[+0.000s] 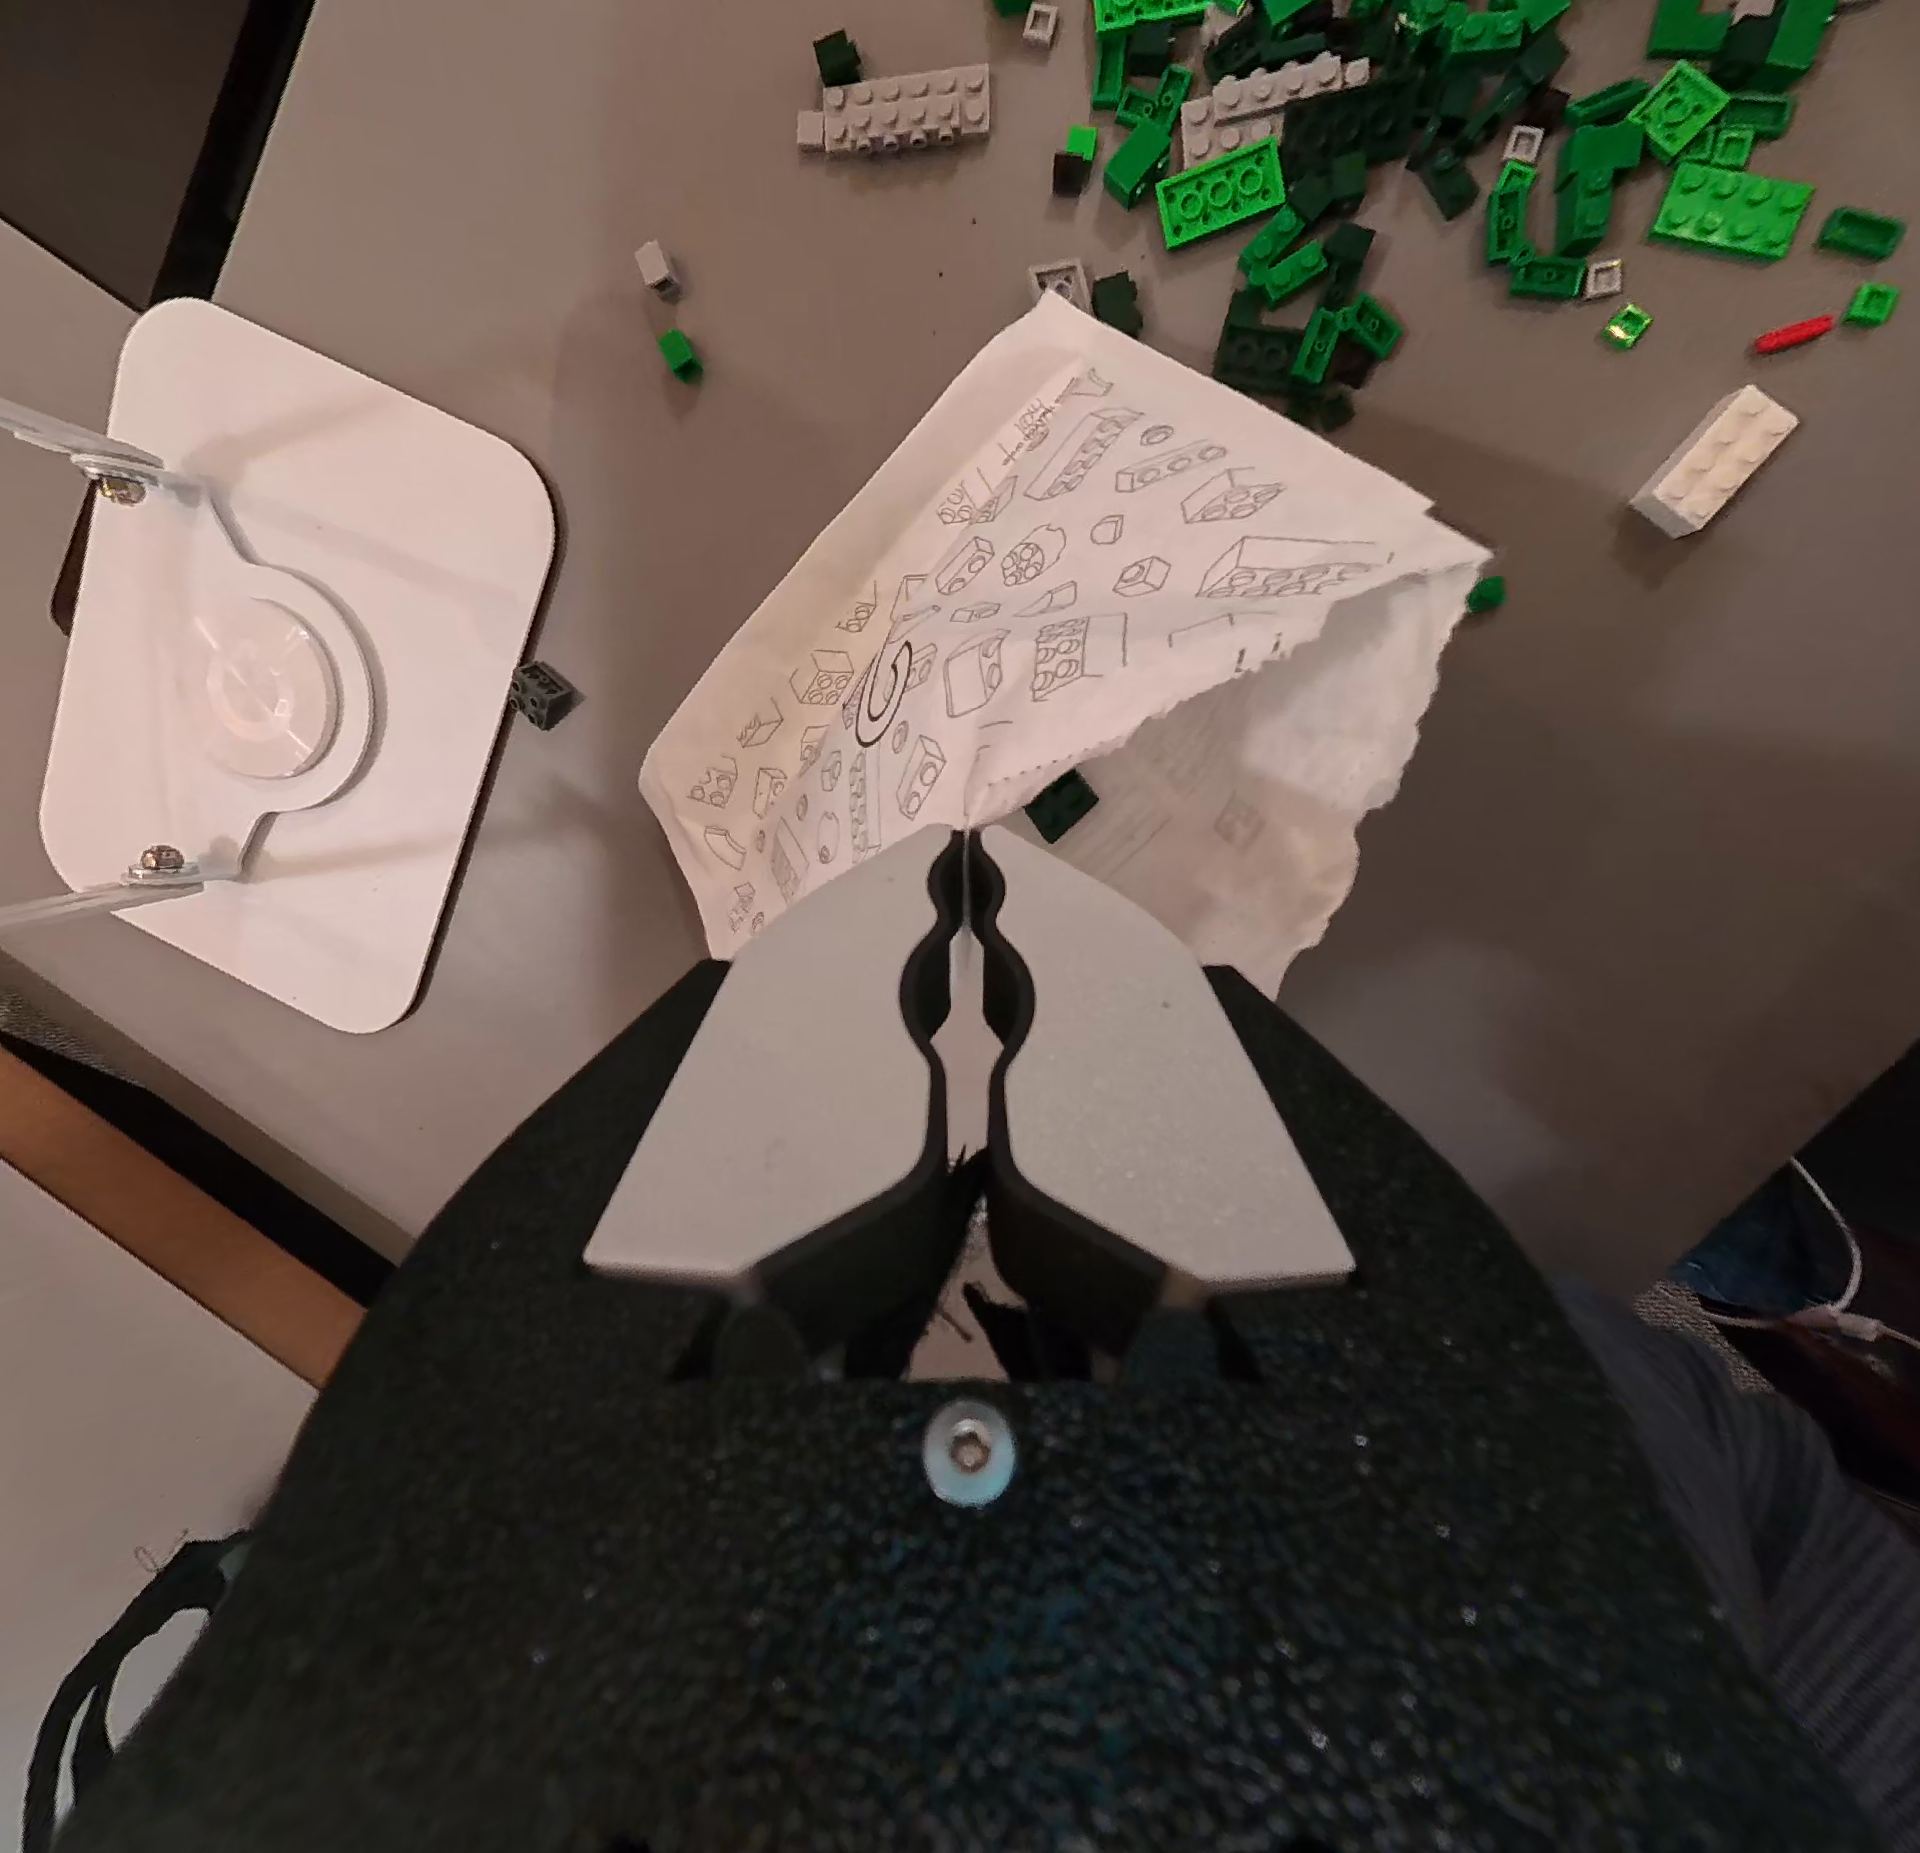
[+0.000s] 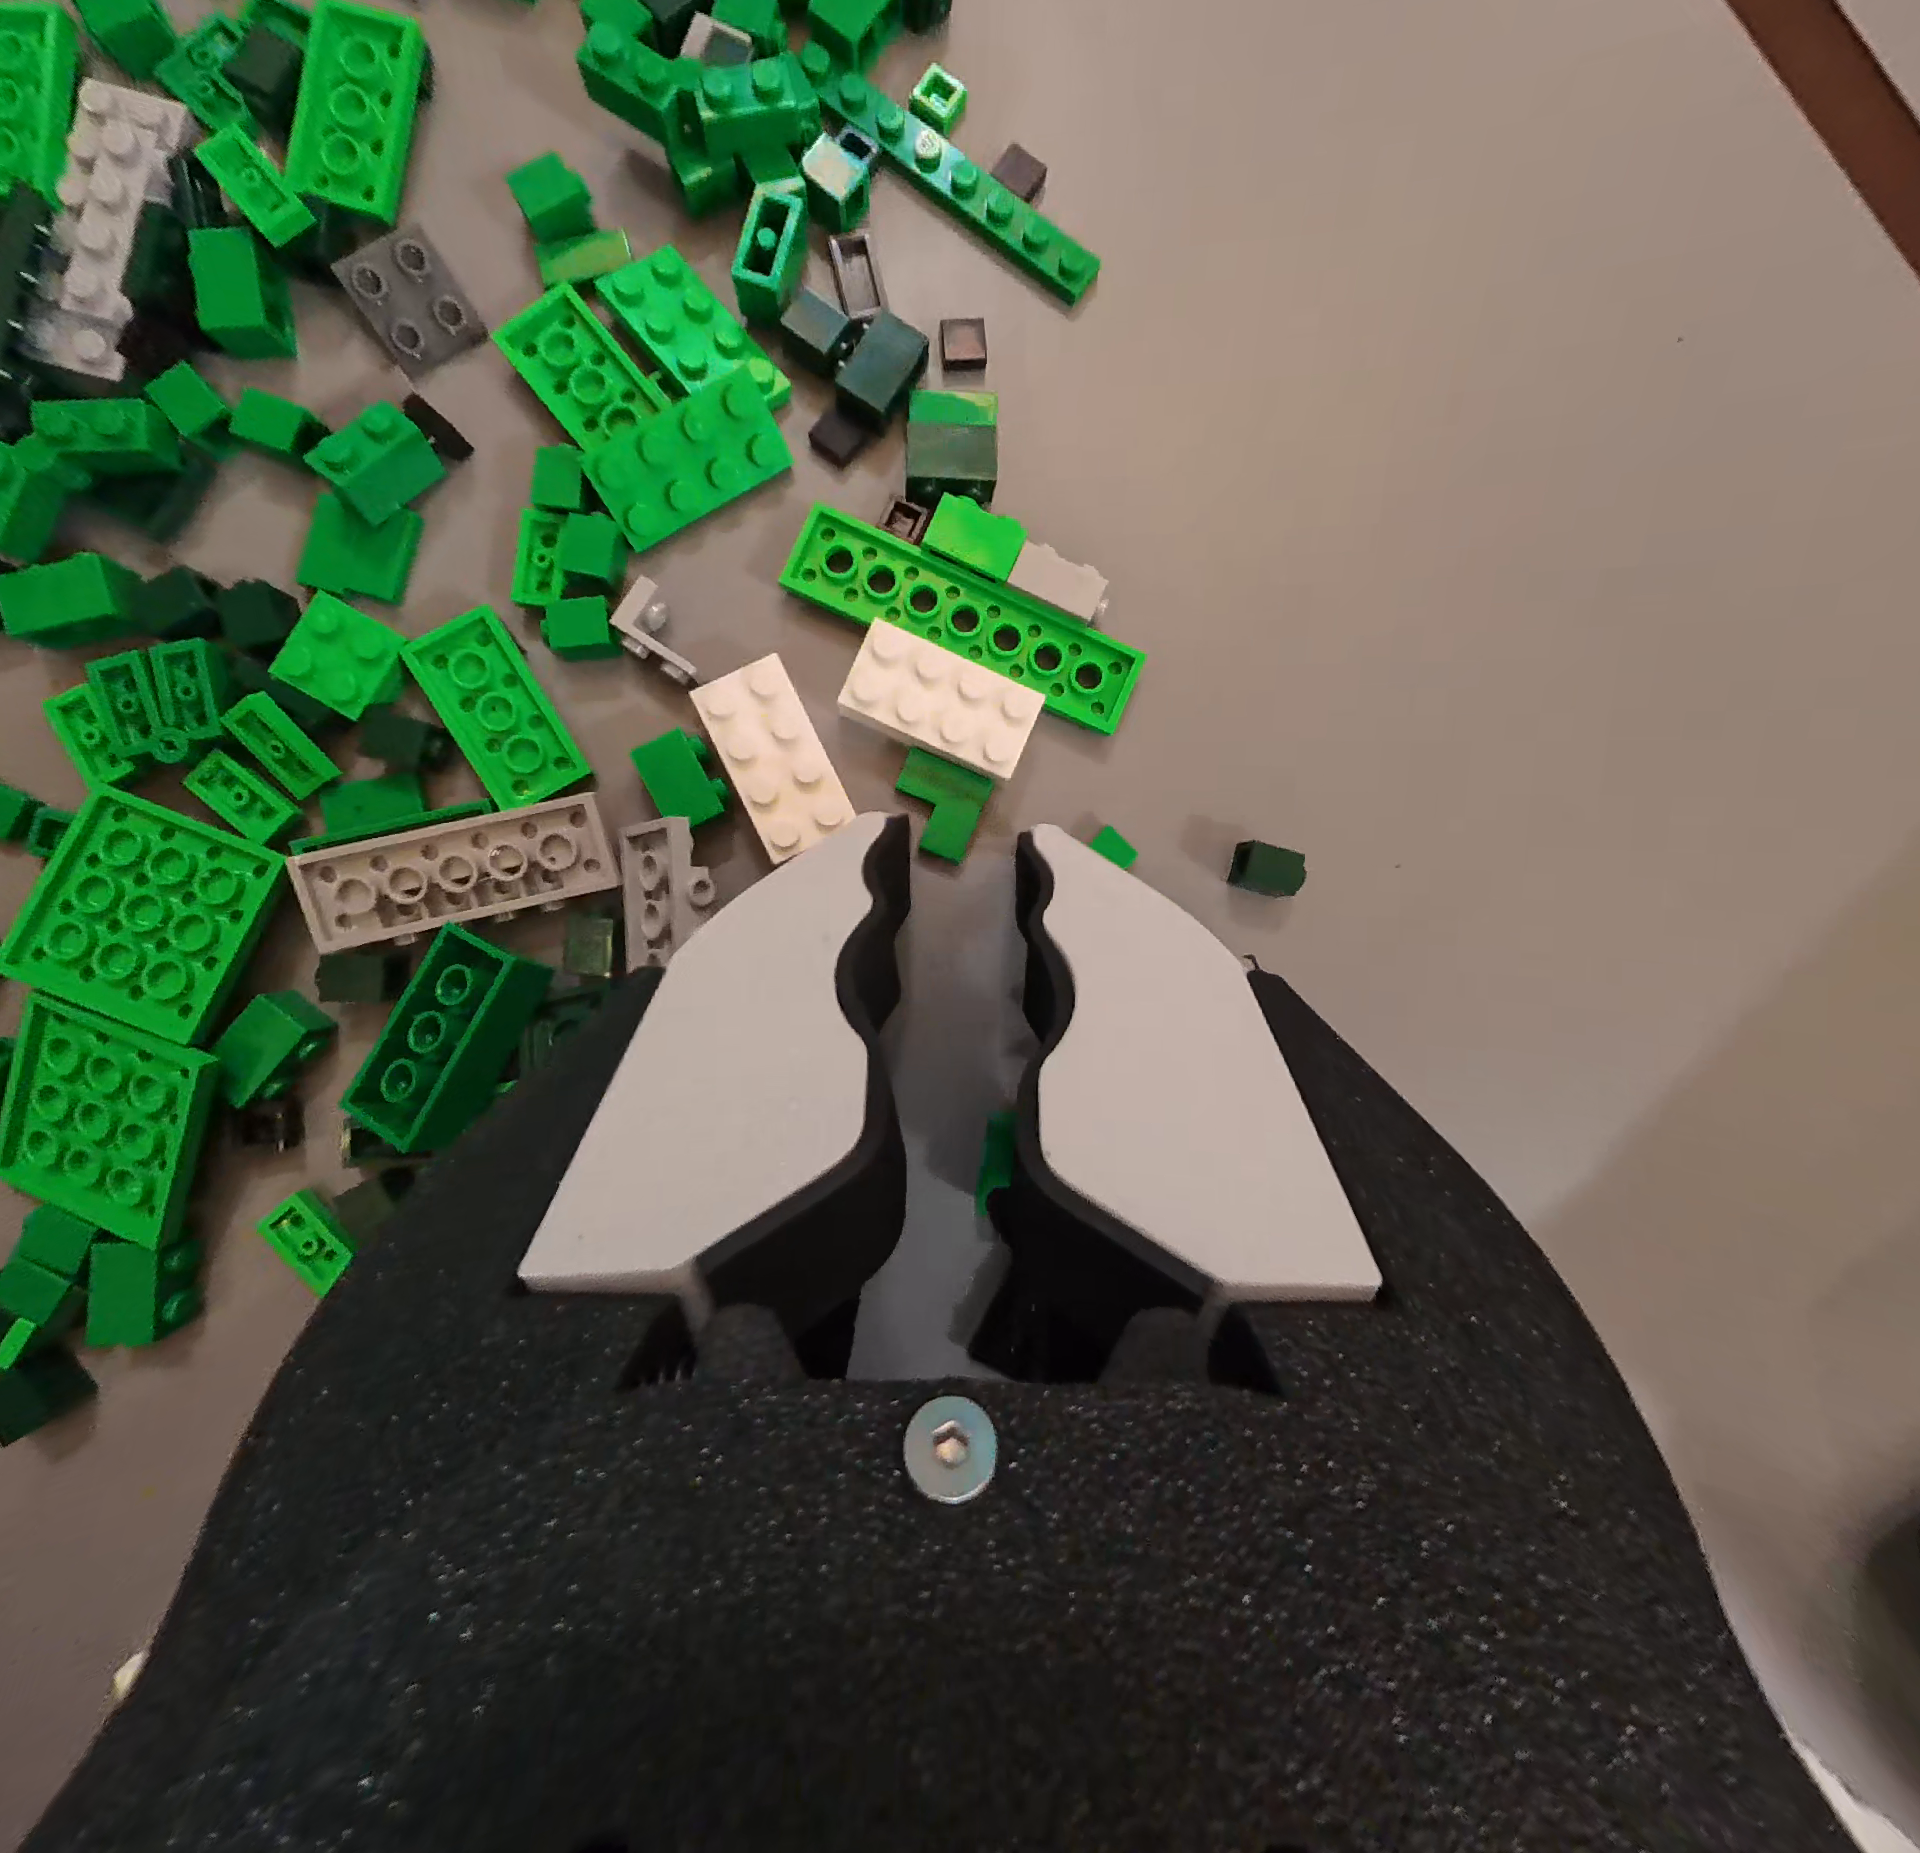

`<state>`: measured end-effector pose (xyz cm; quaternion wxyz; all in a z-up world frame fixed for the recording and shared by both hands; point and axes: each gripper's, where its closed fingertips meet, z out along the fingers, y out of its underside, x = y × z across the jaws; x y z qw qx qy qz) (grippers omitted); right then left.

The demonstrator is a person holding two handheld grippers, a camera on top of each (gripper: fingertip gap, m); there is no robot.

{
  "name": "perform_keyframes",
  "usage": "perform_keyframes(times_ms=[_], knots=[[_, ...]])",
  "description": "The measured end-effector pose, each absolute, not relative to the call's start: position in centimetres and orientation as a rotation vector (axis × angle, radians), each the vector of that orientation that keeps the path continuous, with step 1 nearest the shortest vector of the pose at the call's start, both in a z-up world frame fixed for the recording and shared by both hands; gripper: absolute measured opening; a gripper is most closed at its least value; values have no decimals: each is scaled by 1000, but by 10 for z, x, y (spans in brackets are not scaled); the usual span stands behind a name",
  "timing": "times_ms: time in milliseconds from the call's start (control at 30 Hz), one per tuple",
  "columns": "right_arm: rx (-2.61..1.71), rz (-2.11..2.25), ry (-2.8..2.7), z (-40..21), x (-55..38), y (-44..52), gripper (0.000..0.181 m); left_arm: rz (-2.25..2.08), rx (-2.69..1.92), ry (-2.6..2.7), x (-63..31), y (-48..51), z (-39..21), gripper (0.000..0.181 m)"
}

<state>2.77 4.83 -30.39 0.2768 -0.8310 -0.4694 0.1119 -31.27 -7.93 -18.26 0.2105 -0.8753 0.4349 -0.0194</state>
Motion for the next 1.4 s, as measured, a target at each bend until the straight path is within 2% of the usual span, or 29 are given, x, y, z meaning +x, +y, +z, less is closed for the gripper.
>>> perform_keyframes(times_ms=[67, 133, 433, 533, 733, 1033, 1400], knots=[[-2235, 329, -1249, -304, 26, 50, 18, -56, -2433, 1213, -312, -79, -183, 0], [-2236, 340, -1247, -304, 25, 51, 7, -57, -2435, 1213, -312, -79, -183, 0], [-2264, 276, -1341, -304, 31, 33, 7, -62, -2445, 1195, -315, -79, -184, 0], [-2268, 249, -1353, -298, 32, 32, 17, -64, -2447, 1194, -316, -79, -184, 0], [-2060, 323, -1406, -270, -33, 47, 20, -74, -2451, 1197, -316, -79, -185, 0], [-2033, 347, -1478, -288, -102, 78, 39, -73, -2469, 1182, -319, -78, -187, 0], [-2107, 250, -1540, -288, -71, 60, 26, -77, -2465, 1199, -317, -78, -188, 0]])
